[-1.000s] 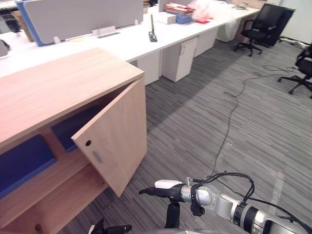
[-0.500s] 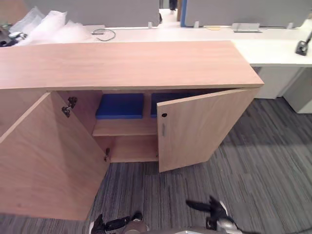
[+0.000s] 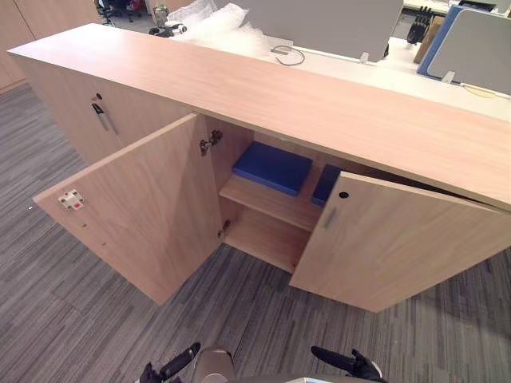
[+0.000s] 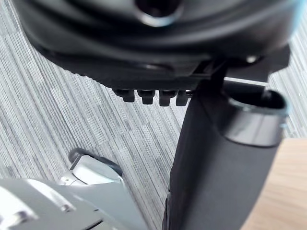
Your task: Walk over to the cabinet, pick up the folder, carry it to the office cabinet, place the folder inside the office cabinet, then close the office cabinet door
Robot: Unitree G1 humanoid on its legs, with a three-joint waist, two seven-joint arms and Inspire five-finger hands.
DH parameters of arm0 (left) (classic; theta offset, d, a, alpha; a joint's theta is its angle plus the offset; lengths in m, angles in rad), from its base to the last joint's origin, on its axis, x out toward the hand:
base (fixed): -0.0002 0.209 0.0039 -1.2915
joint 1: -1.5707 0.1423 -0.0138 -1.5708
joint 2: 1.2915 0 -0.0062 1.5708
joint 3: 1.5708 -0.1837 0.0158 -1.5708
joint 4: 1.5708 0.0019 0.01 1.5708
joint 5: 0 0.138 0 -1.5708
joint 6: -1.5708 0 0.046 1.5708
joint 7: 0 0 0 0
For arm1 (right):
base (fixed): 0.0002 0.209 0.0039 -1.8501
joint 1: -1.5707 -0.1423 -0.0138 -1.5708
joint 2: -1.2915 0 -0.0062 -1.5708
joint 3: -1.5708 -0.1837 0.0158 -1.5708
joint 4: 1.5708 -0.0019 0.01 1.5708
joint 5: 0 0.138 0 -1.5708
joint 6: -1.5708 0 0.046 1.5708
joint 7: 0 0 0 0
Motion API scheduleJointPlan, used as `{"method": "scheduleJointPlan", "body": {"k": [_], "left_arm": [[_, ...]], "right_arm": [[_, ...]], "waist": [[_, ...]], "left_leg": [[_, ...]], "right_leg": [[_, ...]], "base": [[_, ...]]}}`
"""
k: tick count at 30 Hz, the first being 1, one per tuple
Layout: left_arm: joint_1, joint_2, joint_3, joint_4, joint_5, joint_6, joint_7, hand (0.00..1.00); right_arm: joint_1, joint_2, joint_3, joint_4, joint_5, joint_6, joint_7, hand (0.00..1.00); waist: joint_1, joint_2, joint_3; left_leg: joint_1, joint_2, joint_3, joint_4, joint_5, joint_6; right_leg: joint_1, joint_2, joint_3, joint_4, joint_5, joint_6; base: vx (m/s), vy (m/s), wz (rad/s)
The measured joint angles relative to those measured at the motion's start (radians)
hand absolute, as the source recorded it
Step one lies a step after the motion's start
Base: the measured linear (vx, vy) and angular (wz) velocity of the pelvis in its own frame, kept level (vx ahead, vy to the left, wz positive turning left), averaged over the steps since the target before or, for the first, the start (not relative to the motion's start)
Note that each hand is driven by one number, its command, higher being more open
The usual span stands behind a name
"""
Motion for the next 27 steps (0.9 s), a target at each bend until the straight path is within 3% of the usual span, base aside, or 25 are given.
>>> {"method": "scheduleJointPlan", "body": {"k": [2, 6, 18, 19, 20, 21, 23, 25, 27], "left_arm": [[-0.006, 0.003, -0.002, 0.032, 0.003, 0.000, -0.002, 1.00], [0.000, 0.003, -0.002, 0.074, -0.001, 0.001, 0.001, 1.00], [-0.002, 0.050, -0.164, 0.091, -0.206, -0.049, 0.046, 1.00], [0.000, 0.035, -0.131, 0.024, -0.235, -0.032, 0.058, 1.00], [0.042, -0.015, -0.132, -0.222, -0.284, 0.015, 0.099, 1.00], [0.085, -0.037, -0.172, -0.388, -0.308, 0.025, 0.117, 1.00], [0.251, -0.005, -0.394, -0.976, -0.323, -0.007, 0.102, 1.00], [0.272, 0.027, -0.466, -1.163, -0.311, -0.038, 0.050, 1.00], [0.241, 0.040, -0.466, -1.203, -0.276, -0.065, -0.032, 1.00]], "right_arm": [[0.004, 0.005, -0.035, 0.009, 0.066, 0.001, 0.009, 1.00], [0.020, -0.005, -0.032, 0.008, 0.115, -0.022, 0.011, 1.00], [0.018, -0.030, 0.092, 0.038, 0.102, -0.036, 0.001, 1.00], [0.019, -0.034, 0.092, 0.037, 0.102, -0.037, 0.001, 1.00], [0.022, -0.034, 0.093, 0.038, 0.104, -0.037, 0.001, 1.00], [0.028, -0.034, 0.094, 0.039, 0.104, -0.037, 0.002, 1.00], [0.046, -0.041, 0.092, 0.043, 0.103, -0.025, 0.003, 1.00], [0.056, -0.058, 0.072, 0.050, 0.102, -0.006, 0.008, 1.00], [0.073, -0.077, 0.010, 0.046, 0.103, 0.014, 0.020, 1.00]], "waist": [[-0.007, -0.004, -0.005], [-0.016, 0.019, -0.015], [-0.037, -0.004, -0.029], [-0.040, -0.008, -0.029], [-0.039, -0.016, -0.028], [-0.038, -0.020, -0.032], [-0.029, -0.039, -0.044], [-0.024, -0.027, -0.049], [-0.020, 0.023, -0.055]], "left_leg": [[0.099, -0.067, -0.015, -0.212, 0.098, 0.012], [0.225, -0.088, -0.042, -0.459, 0.216, 0.005], [0.224, -0.091, -0.104, -0.460, 0.208, -0.007], [0.221, -0.091, -0.105, -0.460, 0.207, -0.008], [0.206, -0.088, -0.116, -0.459, 0.208, -0.009], [0.192, -0.088, -0.122, -0.459, 0.209, -0.010], [0.168, -0.093, -0.143, -0.453, 0.228, -0.002], [0.176, -0.100, -0.150, -0.453, 0.227, -0.002], [0.211, -0.097, -0.143, -0.453, 0.227, -0.001]], "right_leg": [[0.031, -0.028, -0.004, -0.036, 0.061, -0.027], [0.067, -0.016, -0.028, -0.061, 0.105, -0.033], [0.113, 0.005, -0.082, -0.095, 0.111, -0.025], [0.111, 0.005, -0.084, -0.095, 0.111, -0.024], [0.102, 0.005, -0.091, -0.094, 0.111, -0.023], [0.091, 0.006, -0.096, -0.093, 0.111, -0.023], [0.076, 0.006, -0.100, -0.087, 0.113, -0.020], [0.083, 0.004, -0.100, -0.078, 0.121, -0.023], [0.107, 0.003, -0.094, -0.069, 0.151, -0.025]], "base": [[0.07, 0.106, 0.45], [0.04, 0.038, 0.21], [0.02, -0.015, 0.16], [0.03, 0.006, 0.13], [0.03, 0.001, 0.18], [0.05, 0.007, 0.30], [0.10, 0.012, 0.32], [0.11, 0.023, 0.18], [0.09, 0.043, -0.03]]}}
